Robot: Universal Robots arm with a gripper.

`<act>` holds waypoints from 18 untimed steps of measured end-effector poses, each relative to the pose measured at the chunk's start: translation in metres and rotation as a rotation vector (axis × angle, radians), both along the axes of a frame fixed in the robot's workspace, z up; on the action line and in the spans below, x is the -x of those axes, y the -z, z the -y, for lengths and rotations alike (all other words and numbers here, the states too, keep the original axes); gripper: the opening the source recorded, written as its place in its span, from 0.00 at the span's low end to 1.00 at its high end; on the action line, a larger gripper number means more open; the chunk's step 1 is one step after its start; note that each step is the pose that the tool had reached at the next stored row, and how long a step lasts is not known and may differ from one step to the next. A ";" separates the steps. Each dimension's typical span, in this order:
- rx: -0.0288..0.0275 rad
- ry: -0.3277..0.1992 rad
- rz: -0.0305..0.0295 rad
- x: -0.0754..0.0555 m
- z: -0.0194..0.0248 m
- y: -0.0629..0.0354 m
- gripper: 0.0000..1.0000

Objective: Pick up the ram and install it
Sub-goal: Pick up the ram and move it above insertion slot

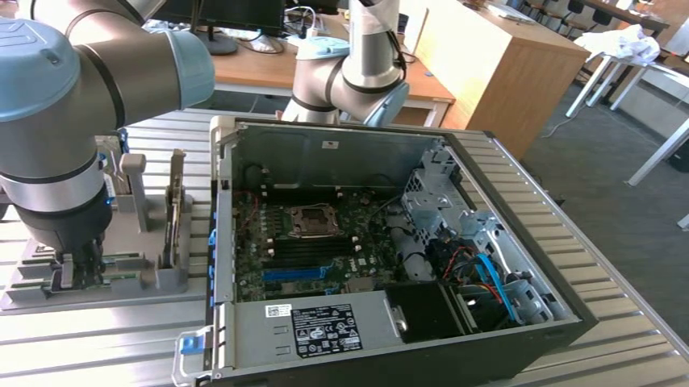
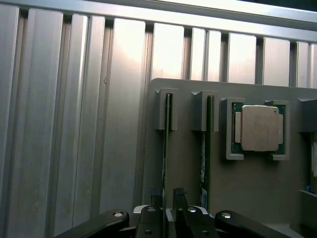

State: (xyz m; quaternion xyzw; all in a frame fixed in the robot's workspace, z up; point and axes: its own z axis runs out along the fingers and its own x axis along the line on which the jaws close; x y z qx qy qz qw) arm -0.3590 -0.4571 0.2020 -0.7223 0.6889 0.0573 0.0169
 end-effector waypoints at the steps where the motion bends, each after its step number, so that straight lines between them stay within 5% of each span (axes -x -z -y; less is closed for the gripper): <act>1: 0.0001 0.000 -0.0001 0.000 0.0000 0.0000 0.23; 9: 0.0108 0.000 -0.0088 0.000 0.0000 0.0000 0.23; 18: 0.0110 0.000 -0.0077 0.000 -0.0001 0.0001 0.23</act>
